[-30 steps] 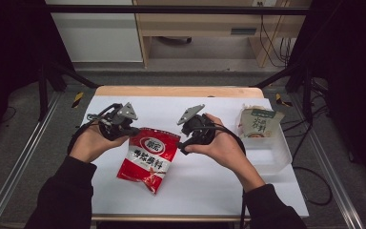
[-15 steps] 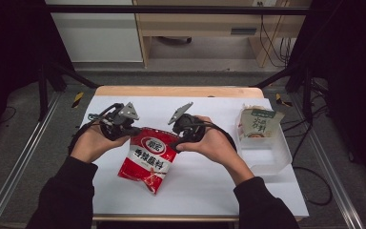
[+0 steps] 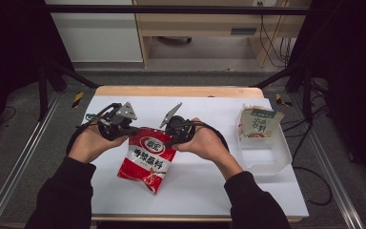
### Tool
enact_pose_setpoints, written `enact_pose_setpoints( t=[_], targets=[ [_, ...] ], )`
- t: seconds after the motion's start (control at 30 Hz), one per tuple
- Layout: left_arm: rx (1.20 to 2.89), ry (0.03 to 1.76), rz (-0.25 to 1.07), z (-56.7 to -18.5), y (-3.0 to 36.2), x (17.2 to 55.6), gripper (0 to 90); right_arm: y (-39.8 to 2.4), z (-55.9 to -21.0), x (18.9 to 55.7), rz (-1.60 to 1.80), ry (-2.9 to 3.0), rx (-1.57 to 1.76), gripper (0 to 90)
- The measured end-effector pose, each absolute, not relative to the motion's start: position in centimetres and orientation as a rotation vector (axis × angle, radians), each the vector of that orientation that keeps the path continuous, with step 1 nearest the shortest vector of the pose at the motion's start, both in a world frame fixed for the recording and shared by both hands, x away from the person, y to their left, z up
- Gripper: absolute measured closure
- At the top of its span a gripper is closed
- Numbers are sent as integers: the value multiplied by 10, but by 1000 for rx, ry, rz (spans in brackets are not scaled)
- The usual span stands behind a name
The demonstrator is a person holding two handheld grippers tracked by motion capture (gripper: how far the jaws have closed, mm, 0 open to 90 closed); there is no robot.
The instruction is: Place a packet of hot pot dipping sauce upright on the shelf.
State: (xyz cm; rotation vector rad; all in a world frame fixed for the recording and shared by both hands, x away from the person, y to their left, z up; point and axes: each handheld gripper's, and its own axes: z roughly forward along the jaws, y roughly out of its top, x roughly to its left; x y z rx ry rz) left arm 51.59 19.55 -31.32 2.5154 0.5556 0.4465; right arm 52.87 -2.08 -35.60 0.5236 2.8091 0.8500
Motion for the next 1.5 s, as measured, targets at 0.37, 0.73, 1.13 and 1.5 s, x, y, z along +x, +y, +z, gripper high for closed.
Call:
enact_pose_setpoints(
  t=[0.37,0.73,1.13,1.5],
  targets=[
    [2450,609,470,-319,203,517,496,-24,-352,532,857,2825,517,900],
    [2382,661,501,-321,223,505,210,-41,-324,533,875,2792,529,900],
    [2358,783,495,-356,250,500,147,-56,-294,532,877,2748,536,900],
    [2404,837,462,-389,258,501,114,-75,-284,533,814,2731,564,900]
  ],
)
